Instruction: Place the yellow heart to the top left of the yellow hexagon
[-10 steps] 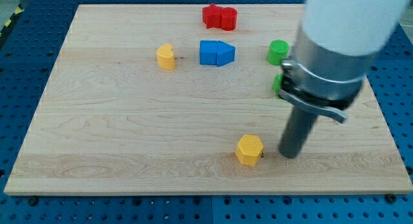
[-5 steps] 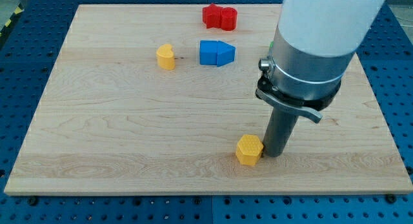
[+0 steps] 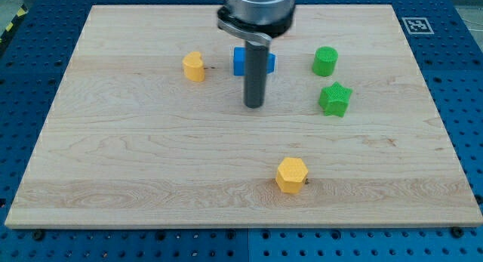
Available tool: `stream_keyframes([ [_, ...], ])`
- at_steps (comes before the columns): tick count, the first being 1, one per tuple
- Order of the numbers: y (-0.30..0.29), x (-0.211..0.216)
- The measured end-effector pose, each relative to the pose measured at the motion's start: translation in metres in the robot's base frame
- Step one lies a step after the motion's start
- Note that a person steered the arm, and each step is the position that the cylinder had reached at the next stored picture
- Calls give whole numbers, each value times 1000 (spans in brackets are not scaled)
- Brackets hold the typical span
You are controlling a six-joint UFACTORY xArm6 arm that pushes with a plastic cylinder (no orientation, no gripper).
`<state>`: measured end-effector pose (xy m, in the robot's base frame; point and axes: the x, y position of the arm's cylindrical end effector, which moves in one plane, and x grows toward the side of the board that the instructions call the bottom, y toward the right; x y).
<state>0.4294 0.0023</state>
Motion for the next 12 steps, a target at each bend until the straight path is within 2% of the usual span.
stream_keyframes([
  [2,-57,-64],
  [3,-63,-102],
  [4,-65,-123],
  [5,-89,-121],
  [8,-96,-41],
  [9,-109,-36],
  [10,-84,-17],
  [12,-49,-10],
])
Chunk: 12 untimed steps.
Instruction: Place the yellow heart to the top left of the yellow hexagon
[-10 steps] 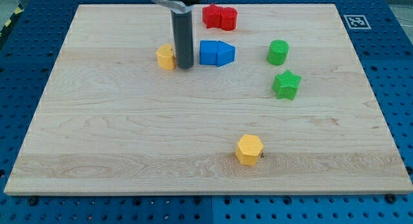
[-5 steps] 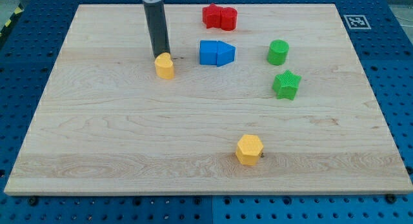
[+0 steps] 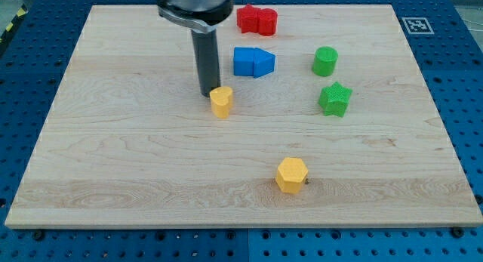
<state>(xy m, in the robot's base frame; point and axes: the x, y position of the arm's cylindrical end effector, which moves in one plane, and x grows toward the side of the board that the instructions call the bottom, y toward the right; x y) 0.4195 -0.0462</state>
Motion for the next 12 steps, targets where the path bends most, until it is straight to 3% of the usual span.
stream_keyframes([
  [3,10,59],
  [9,91,58],
  [12,77,66],
])
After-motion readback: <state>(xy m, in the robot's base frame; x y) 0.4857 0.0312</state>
